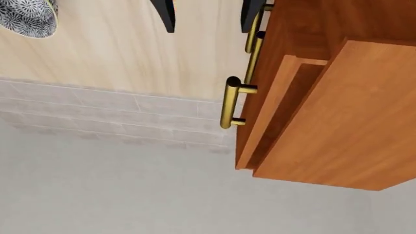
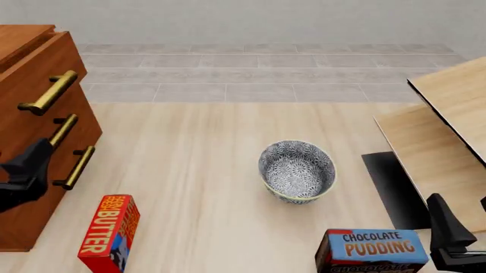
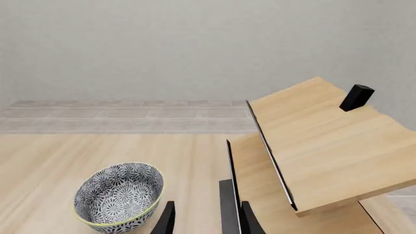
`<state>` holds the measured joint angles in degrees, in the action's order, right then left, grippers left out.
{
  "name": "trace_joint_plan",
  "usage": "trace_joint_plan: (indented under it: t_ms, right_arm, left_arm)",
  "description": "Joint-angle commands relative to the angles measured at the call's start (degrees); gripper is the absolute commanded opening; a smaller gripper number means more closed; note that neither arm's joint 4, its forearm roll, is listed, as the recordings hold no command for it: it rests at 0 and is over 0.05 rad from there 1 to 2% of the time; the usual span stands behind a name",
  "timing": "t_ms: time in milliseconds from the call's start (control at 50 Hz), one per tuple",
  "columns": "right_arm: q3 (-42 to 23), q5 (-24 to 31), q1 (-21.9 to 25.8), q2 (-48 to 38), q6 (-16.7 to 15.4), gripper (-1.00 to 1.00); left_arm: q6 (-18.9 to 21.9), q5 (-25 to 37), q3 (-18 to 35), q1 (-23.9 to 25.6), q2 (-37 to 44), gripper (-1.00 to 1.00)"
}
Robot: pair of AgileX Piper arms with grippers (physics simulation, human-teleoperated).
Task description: Close the top drawer of the cabinet and put the bowl on top of it.
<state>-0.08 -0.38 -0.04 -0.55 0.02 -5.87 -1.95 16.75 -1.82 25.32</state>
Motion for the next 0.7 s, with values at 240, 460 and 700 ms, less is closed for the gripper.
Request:
trace_joint_plan:
  t_ms: [240,460,700]
  right_arm:
    - [0.0,0.1,0.0,0.1,0.0,1.00]
    - [0.0,0.1,0.0,0.1,0.0,1.00]
    - [0.0,0.1,0.0,0.1,0.0,1.00]
  left_arm:
    - [-1.2,-7.0,-0.6,-1.1,7.5,1.00]
    - [-1.0,-11.3,-1.9,-1.6,10.6,1.00]
    - [-1.0,-14.2,-2.9,-3.6,13.3,1.00]
